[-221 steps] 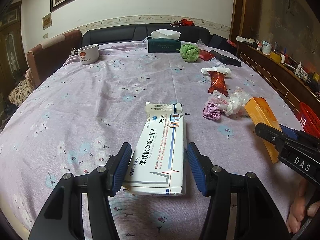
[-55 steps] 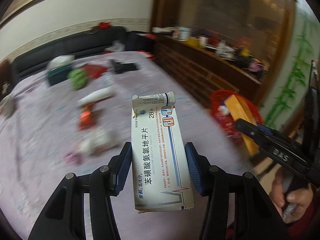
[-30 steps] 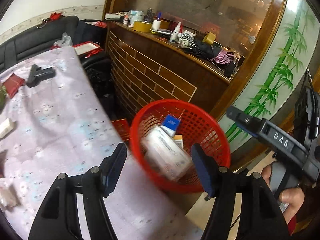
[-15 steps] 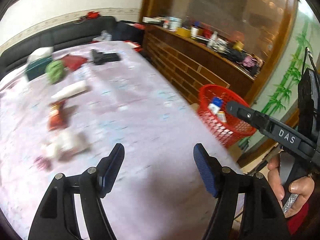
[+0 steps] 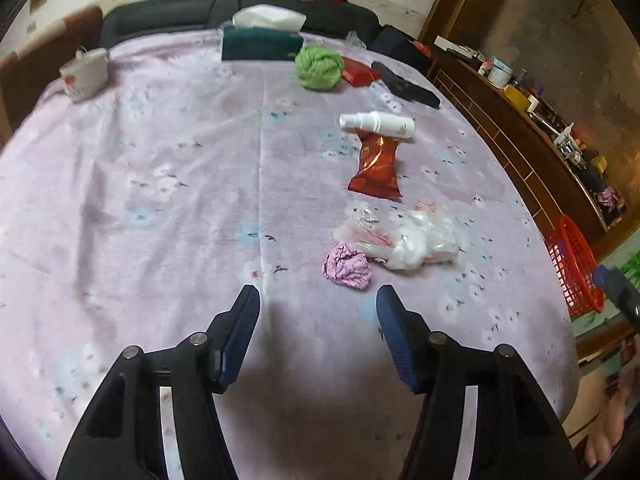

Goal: Collect trash
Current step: 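Move both open tools back over the bed, then close the left tool on the pink tissue while right grasps the clear plastic bag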

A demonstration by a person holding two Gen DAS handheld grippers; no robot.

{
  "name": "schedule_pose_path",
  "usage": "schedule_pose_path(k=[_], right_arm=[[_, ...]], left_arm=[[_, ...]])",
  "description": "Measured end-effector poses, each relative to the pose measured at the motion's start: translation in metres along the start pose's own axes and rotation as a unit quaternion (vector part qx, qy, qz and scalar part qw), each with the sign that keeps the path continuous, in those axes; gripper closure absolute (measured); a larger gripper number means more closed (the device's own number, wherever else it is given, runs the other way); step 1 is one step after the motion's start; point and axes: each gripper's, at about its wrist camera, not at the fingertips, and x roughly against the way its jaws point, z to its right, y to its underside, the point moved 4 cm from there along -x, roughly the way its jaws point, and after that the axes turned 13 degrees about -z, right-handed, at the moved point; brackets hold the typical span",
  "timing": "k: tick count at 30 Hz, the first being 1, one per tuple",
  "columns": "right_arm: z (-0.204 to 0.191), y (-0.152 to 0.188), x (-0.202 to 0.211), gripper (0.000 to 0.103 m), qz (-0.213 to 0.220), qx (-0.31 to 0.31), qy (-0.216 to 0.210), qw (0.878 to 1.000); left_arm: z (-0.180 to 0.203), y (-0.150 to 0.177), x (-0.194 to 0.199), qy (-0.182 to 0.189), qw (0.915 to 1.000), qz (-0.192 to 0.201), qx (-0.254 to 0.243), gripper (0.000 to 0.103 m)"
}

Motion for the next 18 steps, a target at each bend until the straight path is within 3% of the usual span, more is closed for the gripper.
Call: schedule_pose_path(k=[9, 12, 18], right_arm=[[-0.006, 0.003, -0.013, 0.039, -0.013, 0.005, 0.004, 1.000], [-0.005, 0.001, -0.019, 0.039, -0.019, 0.001, 0.002, 1.000], [-0.012, -0.012, -0.042, 0.039, -0.037, -0.010, -0.026, 0.999]], left_arm=[[0.019, -0.025, -0.030, -0.009, 0.9996, 0.005, -0.025, 0.063], [0.022, -0.027, -0.033, -0.025, 0.9989, 0.008, -0.038, 0.081], [0.010, -0.015, -0.024, -0.012, 0.9996, 0.007, -0.027, 0.082]])
